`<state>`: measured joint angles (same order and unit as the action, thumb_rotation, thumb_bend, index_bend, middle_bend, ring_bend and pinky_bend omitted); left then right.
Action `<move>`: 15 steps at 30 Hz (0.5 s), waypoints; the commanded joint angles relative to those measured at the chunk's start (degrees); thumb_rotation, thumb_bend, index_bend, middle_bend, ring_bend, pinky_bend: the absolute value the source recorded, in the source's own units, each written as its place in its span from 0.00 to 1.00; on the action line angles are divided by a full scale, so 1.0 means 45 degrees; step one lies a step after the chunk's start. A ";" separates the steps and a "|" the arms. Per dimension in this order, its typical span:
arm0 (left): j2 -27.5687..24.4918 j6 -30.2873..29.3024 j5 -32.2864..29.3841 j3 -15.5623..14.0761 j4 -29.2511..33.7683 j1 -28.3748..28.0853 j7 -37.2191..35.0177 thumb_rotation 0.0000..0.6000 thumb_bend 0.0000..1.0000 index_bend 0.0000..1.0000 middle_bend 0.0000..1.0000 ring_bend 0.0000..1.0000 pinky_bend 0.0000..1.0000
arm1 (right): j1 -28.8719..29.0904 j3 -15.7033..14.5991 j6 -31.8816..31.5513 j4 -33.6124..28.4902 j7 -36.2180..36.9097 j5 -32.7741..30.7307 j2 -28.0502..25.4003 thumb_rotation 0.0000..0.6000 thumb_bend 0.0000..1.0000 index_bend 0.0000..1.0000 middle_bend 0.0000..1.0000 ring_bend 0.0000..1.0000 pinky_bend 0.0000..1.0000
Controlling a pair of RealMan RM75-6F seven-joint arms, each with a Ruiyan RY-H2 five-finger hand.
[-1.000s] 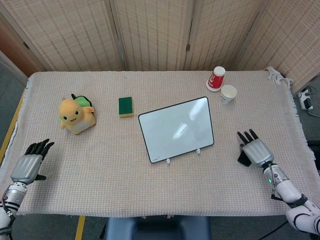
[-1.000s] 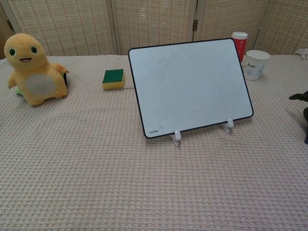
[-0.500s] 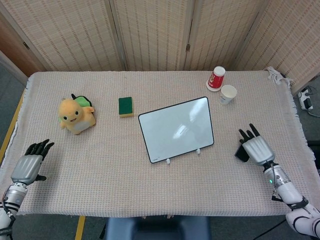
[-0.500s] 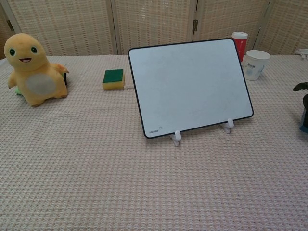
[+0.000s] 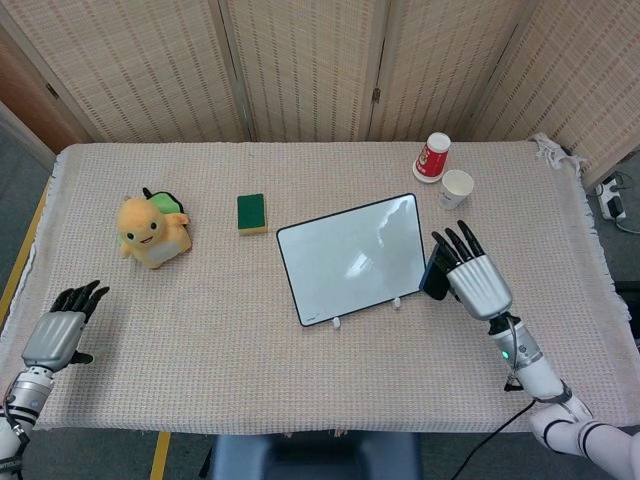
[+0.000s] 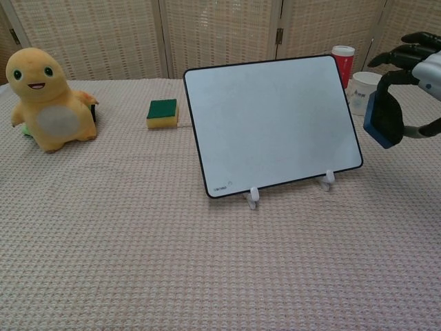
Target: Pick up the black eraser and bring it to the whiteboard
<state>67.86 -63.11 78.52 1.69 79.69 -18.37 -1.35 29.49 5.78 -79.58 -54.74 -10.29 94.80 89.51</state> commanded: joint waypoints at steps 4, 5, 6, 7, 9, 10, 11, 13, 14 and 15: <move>-0.0041 -0.0063 0.0229 -0.0086 0.0090 -0.0016 -0.0163 1.00 0.23 0.00 0.00 0.00 0.00 | 0.1033 0.0826 0.0715 -0.0245 -0.1236 -0.0453 0.0635 1.00 0.25 0.69 0.18 0.15 0.00; -0.0058 -0.0088 0.0289 -0.0113 0.0120 -0.0011 -0.0178 1.00 0.23 0.00 0.00 0.00 0.00 | 0.1156 0.0896 0.0826 -0.0278 -0.1393 -0.0505 0.0684 1.00 0.25 0.69 0.17 0.16 0.00; -0.0076 -0.0102 0.0314 -0.0137 0.0152 -0.0001 -0.0174 1.00 0.23 0.00 0.00 0.00 0.00 | 0.1301 0.0975 0.0950 -0.0319 -0.1631 -0.0569 0.0762 1.00 0.25 0.69 0.17 0.16 0.00; -0.0086 -0.0103 0.0299 -0.0142 0.0172 0.0006 -0.0155 1.00 0.23 0.00 0.00 0.00 0.00 | 0.1402 0.1020 0.1012 -0.0343 -0.1819 -0.0595 0.0831 1.00 0.25 0.69 0.17 0.16 0.00; -0.0111 -0.0076 0.0231 -0.0131 0.0216 0.0009 -0.0153 1.00 0.23 0.00 0.00 0.00 0.00 | 0.1622 0.1101 0.1077 -0.0368 -0.2255 -0.0605 0.1012 1.00 0.25 0.69 0.17 0.15 0.00; -0.0124 -0.0061 0.0209 -0.0127 0.0227 0.0007 -0.0164 1.00 0.23 0.00 0.00 0.00 0.00 | 0.1706 0.1133 0.1082 -0.0360 -0.2443 -0.0608 0.1105 1.00 0.25 0.69 0.17 0.15 0.00; -0.0137 -0.0049 0.0193 -0.0125 0.0238 0.0005 -0.0176 1.00 0.23 0.00 0.00 0.00 0.00 | 0.1784 0.1164 0.1098 -0.0355 -0.2634 -0.0620 0.1194 1.00 0.25 0.69 0.17 0.15 0.00; -0.0164 -0.0037 0.0198 -0.0132 0.0248 0.0003 -0.0228 1.00 0.23 0.00 0.00 0.00 0.00 | 0.1931 0.1266 0.1157 -0.0376 -0.3165 -0.0732 0.1396 1.00 0.25 0.69 0.17 0.15 0.00; -0.0180 -0.0031 0.0200 -0.0136 0.0252 0.0003 -0.0261 1.00 0.23 0.00 0.00 0.00 0.00 | 0.2000 0.1288 0.1189 -0.0399 -0.3362 -0.0751 0.1459 1.00 0.25 0.69 0.17 0.14 0.00; -0.0198 -0.0028 0.0201 -0.0138 0.0254 0.0004 -0.0302 1.00 0.23 0.00 0.00 0.00 0.00 | 0.2061 0.1320 0.1178 -0.0425 -0.3611 -0.0778 0.1536 1.00 0.25 0.69 0.17 0.14 0.00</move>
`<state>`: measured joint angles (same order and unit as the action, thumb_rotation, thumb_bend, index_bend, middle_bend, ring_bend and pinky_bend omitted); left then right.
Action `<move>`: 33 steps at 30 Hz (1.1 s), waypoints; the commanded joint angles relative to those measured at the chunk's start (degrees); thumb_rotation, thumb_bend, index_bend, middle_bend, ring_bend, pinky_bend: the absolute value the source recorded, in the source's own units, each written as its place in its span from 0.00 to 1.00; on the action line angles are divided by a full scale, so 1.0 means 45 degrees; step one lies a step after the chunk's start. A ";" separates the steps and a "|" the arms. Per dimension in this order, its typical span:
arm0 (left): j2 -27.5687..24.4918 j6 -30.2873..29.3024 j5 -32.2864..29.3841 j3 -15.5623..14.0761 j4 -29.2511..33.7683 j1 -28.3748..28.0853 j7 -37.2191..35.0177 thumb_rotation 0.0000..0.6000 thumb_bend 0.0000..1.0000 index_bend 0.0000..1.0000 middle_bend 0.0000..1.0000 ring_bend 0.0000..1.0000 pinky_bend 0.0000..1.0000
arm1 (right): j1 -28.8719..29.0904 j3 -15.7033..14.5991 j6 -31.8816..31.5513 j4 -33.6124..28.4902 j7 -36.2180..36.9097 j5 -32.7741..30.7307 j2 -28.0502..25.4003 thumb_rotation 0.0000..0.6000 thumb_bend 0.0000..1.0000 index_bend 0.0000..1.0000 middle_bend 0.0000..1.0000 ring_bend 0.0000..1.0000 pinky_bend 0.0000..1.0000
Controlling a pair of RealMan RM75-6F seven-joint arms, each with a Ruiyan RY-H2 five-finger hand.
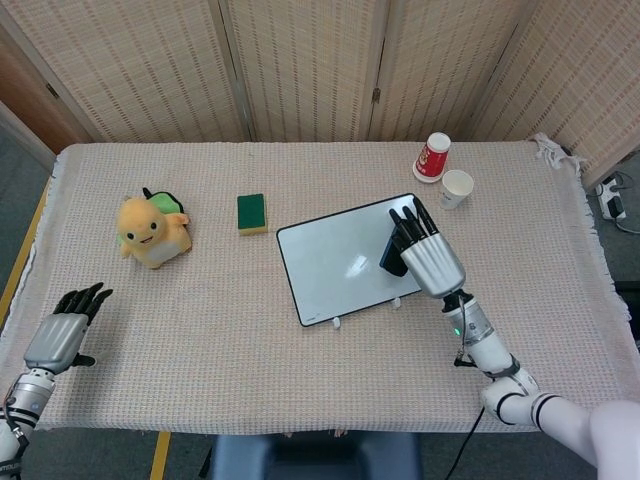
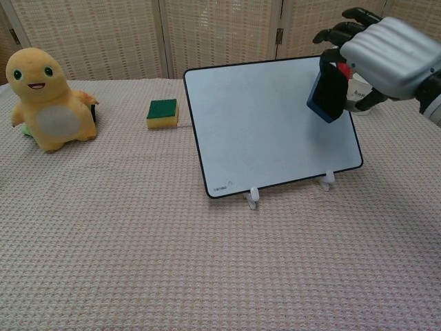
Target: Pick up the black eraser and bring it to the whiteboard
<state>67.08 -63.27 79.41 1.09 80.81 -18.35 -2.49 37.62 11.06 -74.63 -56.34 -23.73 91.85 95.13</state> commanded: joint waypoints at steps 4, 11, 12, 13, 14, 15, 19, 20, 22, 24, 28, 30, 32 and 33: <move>-0.0047 -0.0054 0.0203 -0.0045 -0.0175 -0.0011 -0.0326 1.00 0.24 0.00 0.00 0.00 0.00 | 0.0359 0.0307 -0.0175 -0.0021 -0.1463 -0.0257 0.0638 1.00 0.25 0.68 0.17 0.14 0.00; -0.0014 0.0384 0.0217 -0.0102 -0.0597 -0.0189 -0.0751 1.00 0.25 0.00 0.00 0.00 0.00 | 0.0582 0.0541 0.0051 0.0122 -0.2624 -0.0786 0.1080 1.00 0.25 0.65 0.17 0.12 0.00; -0.0007 0.0380 0.0246 -0.0103 -0.0638 -0.0202 -0.0794 1.00 0.25 0.00 0.00 0.00 0.00 | 0.0613 0.0565 0.0077 0.0164 -0.2683 -0.0859 0.1140 1.00 0.25 0.64 0.16 0.12 0.00; -0.0001 0.0379 0.0264 -0.0109 -0.0671 -0.0207 -0.0822 1.00 0.25 0.00 0.00 0.00 0.00 | 0.0634 0.0572 0.0109 0.0201 -0.2725 -0.0910 0.1175 1.00 0.25 0.63 0.16 0.12 0.00; 0.0004 0.0381 0.0275 -0.0117 -0.0699 -0.0207 -0.0848 1.00 0.25 0.00 0.00 0.00 0.00 | 0.0654 0.0586 0.0147 0.0241 -0.2760 -0.0972 0.1212 1.00 0.25 0.61 0.15 0.12 0.00; 0.0010 0.0386 0.0281 -0.0128 -0.0728 -0.0205 -0.0877 1.00 0.25 0.00 0.00 0.00 0.00 | 0.0680 0.0603 0.0249 0.0284 -0.2818 -0.1084 0.1256 1.00 0.25 0.58 0.14 0.11 0.00; 0.0014 0.0401 0.0300 -0.0137 -0.0759 -0.0226 -0.0926 1.00 0.25 0.00 0.00 0.00 0.00 | 0.0798 0.0708 0.0564 0.0353 -0.3008 -0.1454 0.1377 1.00 0.25 0.46 0.09 0.09 0.00; 0.0016 0.0398 0.0304 -0.0137 -0.0763 -0.0229 -0.0923 1.00 0.25 0.00 0.00 0.00 0.00 | 0.0803 0.0732 0.0611 0.0335 -0.3081 -0.1546 0.1392 1.00 0.25 0.43 0.08 0.08 0.00; 0.0020 0.0392 0.0284 -0.0133 -0.0776 -0.0226 -0.0912 1.00 0.25 0.00 0.00 0.00 0.00 | 0.0794 0.0794 0.0715 0.0209 -0.3352 -0.1784 0.1389 1.00 0.25 0.28 0.03 0.06 0.00; 0.0020 0.0403 0.0249 -0.0122 -0.0783 -0.0228 -0.0932 1.00 0.25 0.00 0.00 0.00 0.00 | 0.0764 0.0812 0.0741 0.0036 -0.3470 -0.1918 0.1334 1.00 0.25 0.15 0.00 0.04 0.00; 0.0034 0.0398 0.0232 -0.0124 -0.0782 -0.0231 -0.0880 1.00 0.25 0.00 0.00 0.00 0.00 | 0.0651 0.0808 0.0841 -0.0413 -0.3620 -0.2220 0.1108 1.00 0.25 0.02 0.00 0.02 0.00; 0.0035 0.0345 0.0227 -0.0121 -0.0753 -0.0210 -0.0846 1.00 0.25 0.00 0.00 0.00 0.00 | 0.0556 0.0734 0.0764 -0.0722 -0.3648 -0.2232 0.0926 1.00 0.25 0.00 0.00 0.01 0.00; 0.0024 0.0282 0.0230 -0.0116 -0.0713 -0.0187 -0.0826 1.00 0.25 0.00 0.00 0.00 0.00 | 0.0403 0.0627 0.0611 -0.1132 -0.3627 -0.2188 0.0693 1.00 0.25 0.00 0.00 0.01 0.00; 0.0016 0.0229 0.0246 -0.0117 -0.0687 -0.0169 -0.0808 1.00 0.25 0.00 0.00 0.00 0.00 | 0.0249 0.0523 0.0474 -0.1523 -0.3612 -0.2139 0.0466 1.00 0.25 0.00 0.00 0.01 0.00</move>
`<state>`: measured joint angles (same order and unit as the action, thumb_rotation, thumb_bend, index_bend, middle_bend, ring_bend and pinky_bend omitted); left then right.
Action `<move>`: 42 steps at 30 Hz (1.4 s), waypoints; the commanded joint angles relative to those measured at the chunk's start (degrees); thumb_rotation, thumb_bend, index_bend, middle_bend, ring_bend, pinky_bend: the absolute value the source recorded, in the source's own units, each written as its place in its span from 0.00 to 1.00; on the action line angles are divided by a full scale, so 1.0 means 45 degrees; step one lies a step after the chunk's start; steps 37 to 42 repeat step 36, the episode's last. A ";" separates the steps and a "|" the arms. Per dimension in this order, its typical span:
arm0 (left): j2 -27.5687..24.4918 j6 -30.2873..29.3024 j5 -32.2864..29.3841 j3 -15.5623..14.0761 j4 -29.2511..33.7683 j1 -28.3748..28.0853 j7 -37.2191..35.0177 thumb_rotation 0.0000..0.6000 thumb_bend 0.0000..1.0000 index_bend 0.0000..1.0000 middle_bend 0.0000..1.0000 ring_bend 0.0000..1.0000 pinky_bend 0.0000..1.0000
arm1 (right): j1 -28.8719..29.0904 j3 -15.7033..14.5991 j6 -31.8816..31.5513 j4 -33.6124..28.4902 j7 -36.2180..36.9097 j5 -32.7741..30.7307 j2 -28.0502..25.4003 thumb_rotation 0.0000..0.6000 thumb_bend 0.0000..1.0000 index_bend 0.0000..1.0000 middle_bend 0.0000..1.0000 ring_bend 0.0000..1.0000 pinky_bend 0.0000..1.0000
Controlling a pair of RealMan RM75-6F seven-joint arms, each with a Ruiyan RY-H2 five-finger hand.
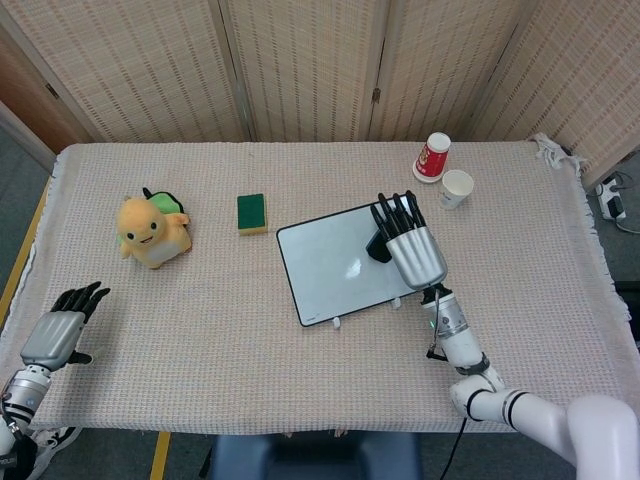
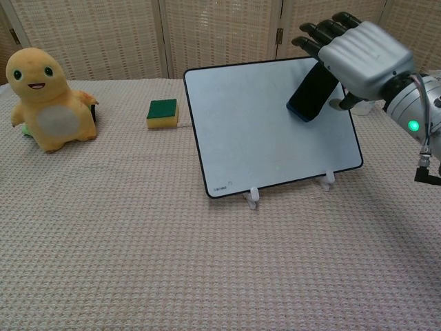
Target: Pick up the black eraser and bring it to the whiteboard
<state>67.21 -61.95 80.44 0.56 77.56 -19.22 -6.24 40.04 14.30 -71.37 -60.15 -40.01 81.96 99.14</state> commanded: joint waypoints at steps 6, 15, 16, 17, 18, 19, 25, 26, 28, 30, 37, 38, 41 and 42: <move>-0.0035 -0.0336 0.0074 0.0004 0.0127 0.0124 0.0146 1.00 0.25 0.00 0.00 0.00 0.00 | -0.2143 -0.1048 -0.0964 -0.5168 0.0322 -0.0530 -0.2796 1.00 0.25 0.00 0.00 0.00 0.00; 0.0068 -0.1575 0.0369 -0.0039 0.0817 0.0561 0.1702 1.00 0.25 0.00 0.00 0.00 0.00 | -0.5383 -0.3047 -0.2477 -0.9650 0.2431 -0.1015 -0.6729 1.00 0.25 0.00 0.00 0.00 0.00; 0.0087 -0.1762 0.0431 -0.0053 0.0949 0.0630 0.1920 1.00 0.25 0.00 0.00 0.00 0.00 | -0.5660 -0.3236 -0.2603 -0.9462 0.2928 -0.0958 -0.6818 1.00 0.25 0.00 0.00 0.00 0.00; 0.0112 -0.2008 0.0493 -0.0062 0.1101 0.0726 0.2198 1.00 0.25 0.00 0.00 0.00 0.00 | -0.6026 -0.3485 -0.2738 -0.9187 0.3580 -0.0923 -0.6925 1.00 0.25 0.00 0.00 0.00 0.00; 0.0141 -0.2191 0.0498 -0.0056 0.1201 0.0809 0.2411 1.00 0.25 0.00 0.00 0.00 0.00 | -0.6293 -0.3644 -0.2860 -0.8980 0.4083 -0.0877 -0.6981 1.00 0.25 0.00 0.00 0.00 0.00; 0.0183 -0.2391 0.0478 -0.0037 0.1293 0.0904 0.2637 1.00 0.25 0.00 0.00 0.00 0.00 | -0.6561 -0.3773 -0.3027 -0.8756 0.4565 -0.0818 -0.7003 1.00 0.25 0.00 0.00 0.00 0.00; 0.0421 -0.4044 0.0755 -0.0031 0.2052 0.1651 0.3934 1.00 0.25 0.00 0.00 0.00 0.00 | -0.8188 -0.4635 -0.5030 -0.7599 0.5678 0.0833 -0.6788 1.00 0.25 0.00 0.00 0.00 0.00; 0.0434 -0.4259 0.0891 -0.0060 0.2125 0.1736 0.4036 1.00 0.25 0.00 0.00 0.00 0.00 | -0.8345 -0.4729 -0.5384 -0.7483 0.5575 0.1262 -0.6776 1.00 0.25 0.00 0.00 0.00 0.00; 0.0466 -0.4608 0.1134 -0.0131 0.2225 0.1896 0.4265 1.00 0.25 0.00 0.00 0.00 0.00 | -0.8692 -0.4785 -0.6121 -0.7178 0.5390 0.1980 -0.6568 1.00 0.25 0.00 0.00 0.00 0.00; 0.0474 -0.4758 0.1317 -0.0217 0.2263 0.1993 0.4387 1.00 0.25 0.00 0.00 0.00 0.00 | -0.8853 -0.4921 -0.6219 -0.7022 0.5325 0.2384 -0.6499 1.00 0.25 0.00 0.00 0.00 0.00; 0.0519 -0.4710 0.1337 -0.0256 0.2249 0.2086 0.4679 1.00 0.25 0.00 0.00 0.00 0.00 | -0.8898 -0.4858 -0.5834 -0.6988 0.5511 0.2678 -0.6616 1.00 0.25 0.00 0.00 0.00 0.00; 0.0519 -0.4710 0.1337 -0.0256 0.2249 0.2086 0.4679 1.00 0.25 0.00 0.00 0.00 0.00 | -0.8898 -0.4858 -0.5834 -0.6988 0.5511 0.2678 -0.6616 1.00 0.25 0.00 0.00 0.00 0.00; 0.0519 -0.4710 0.1337 -0.0256 0.2249 0.2086 0.4679 1.00 0.25 0.00 0.00 0.00 0.00 | -0.8898 -0.4858 -0.5834 -0.6988 0.5511 0.2678 -0.6616 1.00 0.25 0.00 0.00 0.00 0.00; 0.0519 -0.4710 0.1337 -0.0256 0.2249 0.2086 0.4679 1.00 0.25 0.00 0.00 0.00 0.00 | -0.8898 -0.4858 -0.5834 -0.6988 0.5511 0.2678 -0.6616 1.00 0.25 0.00 0.00 0.00 0.00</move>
